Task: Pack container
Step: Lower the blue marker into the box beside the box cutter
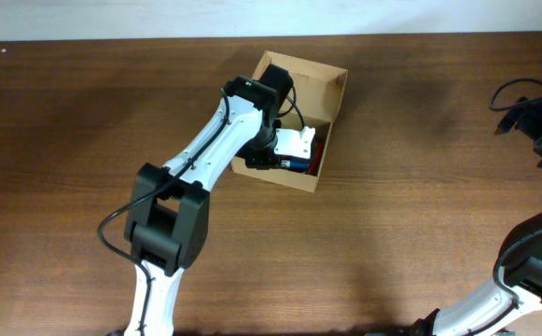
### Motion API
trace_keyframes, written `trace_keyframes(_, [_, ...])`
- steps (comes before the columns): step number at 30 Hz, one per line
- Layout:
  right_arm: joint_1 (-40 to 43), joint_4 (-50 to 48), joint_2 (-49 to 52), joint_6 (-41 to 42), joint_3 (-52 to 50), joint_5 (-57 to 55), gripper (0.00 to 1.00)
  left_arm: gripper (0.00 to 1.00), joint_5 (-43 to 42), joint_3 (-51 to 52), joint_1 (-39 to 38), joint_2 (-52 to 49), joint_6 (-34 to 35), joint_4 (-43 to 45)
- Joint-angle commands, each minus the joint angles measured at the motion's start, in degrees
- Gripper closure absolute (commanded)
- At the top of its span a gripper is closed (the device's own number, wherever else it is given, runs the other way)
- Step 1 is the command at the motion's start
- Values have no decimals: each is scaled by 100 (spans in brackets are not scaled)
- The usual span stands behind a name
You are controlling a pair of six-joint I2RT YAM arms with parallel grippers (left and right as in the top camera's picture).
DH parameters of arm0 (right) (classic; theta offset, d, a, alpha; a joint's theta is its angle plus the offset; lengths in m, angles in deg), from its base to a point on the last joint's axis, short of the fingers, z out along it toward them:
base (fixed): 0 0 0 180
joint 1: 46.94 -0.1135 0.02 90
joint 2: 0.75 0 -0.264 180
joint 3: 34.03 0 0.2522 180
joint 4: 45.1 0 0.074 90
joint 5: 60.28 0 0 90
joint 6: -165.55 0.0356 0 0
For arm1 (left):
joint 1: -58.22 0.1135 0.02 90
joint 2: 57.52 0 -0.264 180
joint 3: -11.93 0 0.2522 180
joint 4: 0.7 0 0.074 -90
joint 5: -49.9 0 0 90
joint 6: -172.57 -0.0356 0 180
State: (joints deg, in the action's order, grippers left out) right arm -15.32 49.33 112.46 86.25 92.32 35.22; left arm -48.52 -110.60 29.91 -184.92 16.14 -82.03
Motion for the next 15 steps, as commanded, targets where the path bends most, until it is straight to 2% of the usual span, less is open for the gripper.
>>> trace_keyframes(1, [-4,-13,52,24,-15,-13,1,98,-127,-101,22,-153,-114,-13])
trace_keyframes(8, [-4,-13,52,24,-15,-11,0,97,-127,-101,17,-155,-42,7])
trace_keyframes(10, [-4,-13,52,24,-15,-13,1,63,-127,-101,17,-153,59,11])
trace_keyframes(11, [-4,-13,52,24,-15,-13,1,0,-127,-107,15,-151,85,22])
trace_keyframes(15, [-4,-13,52,24,-15,-13,1,0,-125,-166,-42,-149,415,214])
